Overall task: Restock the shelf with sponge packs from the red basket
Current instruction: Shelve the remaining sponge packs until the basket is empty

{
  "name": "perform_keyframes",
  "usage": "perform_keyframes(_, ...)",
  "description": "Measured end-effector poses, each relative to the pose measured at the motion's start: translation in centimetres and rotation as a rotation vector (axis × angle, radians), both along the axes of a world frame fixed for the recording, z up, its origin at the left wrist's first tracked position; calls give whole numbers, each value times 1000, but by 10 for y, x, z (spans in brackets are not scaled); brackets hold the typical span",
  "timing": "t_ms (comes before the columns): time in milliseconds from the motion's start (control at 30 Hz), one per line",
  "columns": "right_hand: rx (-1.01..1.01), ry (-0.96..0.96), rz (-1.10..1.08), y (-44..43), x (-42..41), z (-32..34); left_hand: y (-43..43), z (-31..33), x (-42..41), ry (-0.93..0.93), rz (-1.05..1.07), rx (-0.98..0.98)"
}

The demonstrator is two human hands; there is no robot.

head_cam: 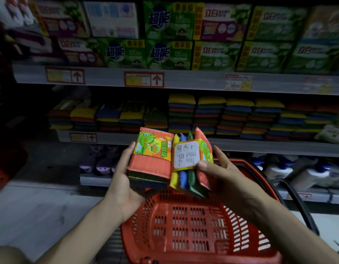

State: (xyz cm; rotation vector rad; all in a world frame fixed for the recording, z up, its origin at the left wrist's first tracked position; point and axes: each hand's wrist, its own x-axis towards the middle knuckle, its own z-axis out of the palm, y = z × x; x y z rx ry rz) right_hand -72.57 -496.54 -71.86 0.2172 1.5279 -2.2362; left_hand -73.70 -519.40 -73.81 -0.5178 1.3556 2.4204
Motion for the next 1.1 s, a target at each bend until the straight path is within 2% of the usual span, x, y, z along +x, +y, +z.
perform_keyframes(167, 1, 88, 89, 9, 0, 1, 3, 12, -2, 105, -48, -119)
perform_keyframes(367, 52, 50, -138, 15, -2, -3, -9, 8, -13, 144, -64, -161)
perform_keyframes(633, 173, 61, -281, 18, -8, -6, -13, 3, -25, 172, 143, -93)
perform_keyframes(767, 269, 160, -125, 18, -12, -3, -16, 9, -27, 185, 153, -113)
perform_keyframes(933, 646, 392, 177, 0, -15, -5, -23, 3, -40, 174, 321, -137)
perform_keyframes(1000, 665, 430, 239, -11, -21, -6, -26, 2, -47, 166, 387, -132)
perform_keyframes(1100, 588, 486, 319, -24, -33, -8, -25, 0, -58, 167, 443, -104)
